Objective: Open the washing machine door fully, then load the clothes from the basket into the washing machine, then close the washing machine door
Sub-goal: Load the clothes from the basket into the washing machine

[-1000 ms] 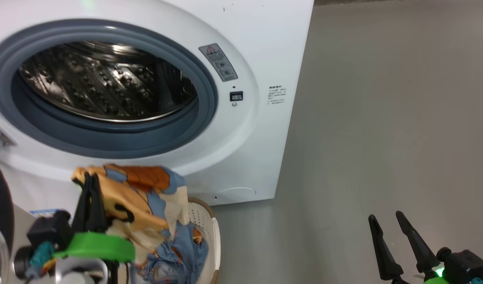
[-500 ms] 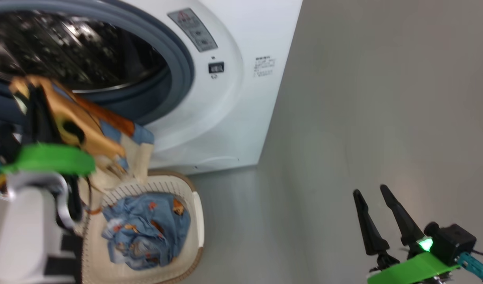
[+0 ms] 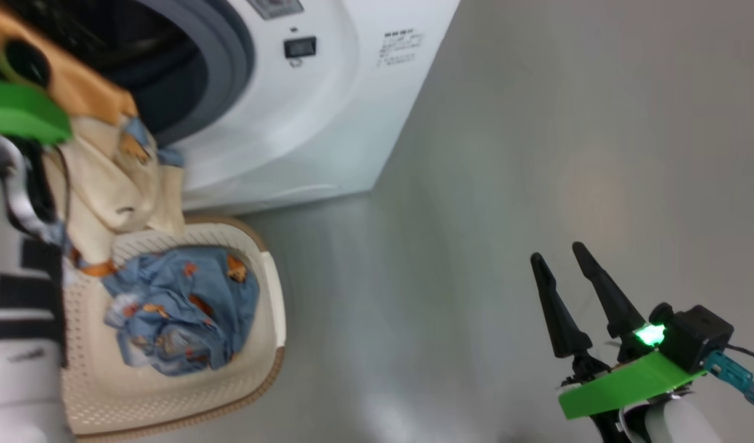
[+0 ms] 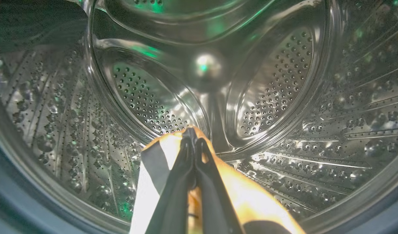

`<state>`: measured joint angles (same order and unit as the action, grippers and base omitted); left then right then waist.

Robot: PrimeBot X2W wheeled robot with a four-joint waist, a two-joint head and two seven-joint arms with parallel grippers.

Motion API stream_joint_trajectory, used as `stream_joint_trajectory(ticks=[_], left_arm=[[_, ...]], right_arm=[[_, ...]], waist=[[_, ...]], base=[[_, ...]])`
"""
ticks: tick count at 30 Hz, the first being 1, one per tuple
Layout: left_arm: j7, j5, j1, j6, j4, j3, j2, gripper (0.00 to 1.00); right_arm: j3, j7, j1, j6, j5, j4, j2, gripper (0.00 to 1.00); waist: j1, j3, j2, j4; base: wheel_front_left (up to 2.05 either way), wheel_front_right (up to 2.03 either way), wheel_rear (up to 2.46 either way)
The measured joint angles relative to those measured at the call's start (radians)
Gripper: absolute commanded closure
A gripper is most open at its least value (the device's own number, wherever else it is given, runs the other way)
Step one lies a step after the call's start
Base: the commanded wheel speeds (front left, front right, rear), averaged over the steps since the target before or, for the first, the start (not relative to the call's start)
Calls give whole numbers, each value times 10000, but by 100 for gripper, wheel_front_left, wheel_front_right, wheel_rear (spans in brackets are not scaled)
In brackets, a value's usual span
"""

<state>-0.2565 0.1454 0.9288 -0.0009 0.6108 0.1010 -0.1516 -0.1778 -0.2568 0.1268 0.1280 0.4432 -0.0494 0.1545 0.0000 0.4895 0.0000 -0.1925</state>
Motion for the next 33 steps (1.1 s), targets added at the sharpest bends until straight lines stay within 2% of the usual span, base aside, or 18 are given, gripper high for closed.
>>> stream_joint_trajectory(ticks=[5,13,25,30,31,32,33], left_arm=[[0,-284,1031,-40,648,29,-449,100],[-2,-669,2091,-38,1066,-178,-656,100],[-2,-823,3326,-36,1264,-240,-1053,100],[-2,-980,3420,111,2006,-355,-1089,100],[-2,-980,3420,169,2197,-349,-1087,97],[-2,-980,3420,236,2437,-355,-1091,69],[-2,-980,3415,244,2679,-376,-1091,53]], right_arm=[[-364,0,411,-2,86,-15,15,0],[-640,0,673,-2,251,-21,50,0],[-823,0,1007,-2,351,-31,98,0],[-861,0,1007,-2,351,-119,90,0],[-861,0,1007,0,353,-127,84,0],[-861,0,1007,-2,353,-138,81,0],[-857,0,1006,-2,353,-146,79,0]], waist=[[0,807,0,-248],[0,1621,0,-518],[0,2083,0,-814],[0,2073,0,-861],[0,2050,0,-862],[0,2023,0,-860],[0,1993,0,-856]], base=[[0,0,0],[0,0,0],[0,0,0],[0,0,0],[0,0,0],[0,0,0],[0,0,0]])
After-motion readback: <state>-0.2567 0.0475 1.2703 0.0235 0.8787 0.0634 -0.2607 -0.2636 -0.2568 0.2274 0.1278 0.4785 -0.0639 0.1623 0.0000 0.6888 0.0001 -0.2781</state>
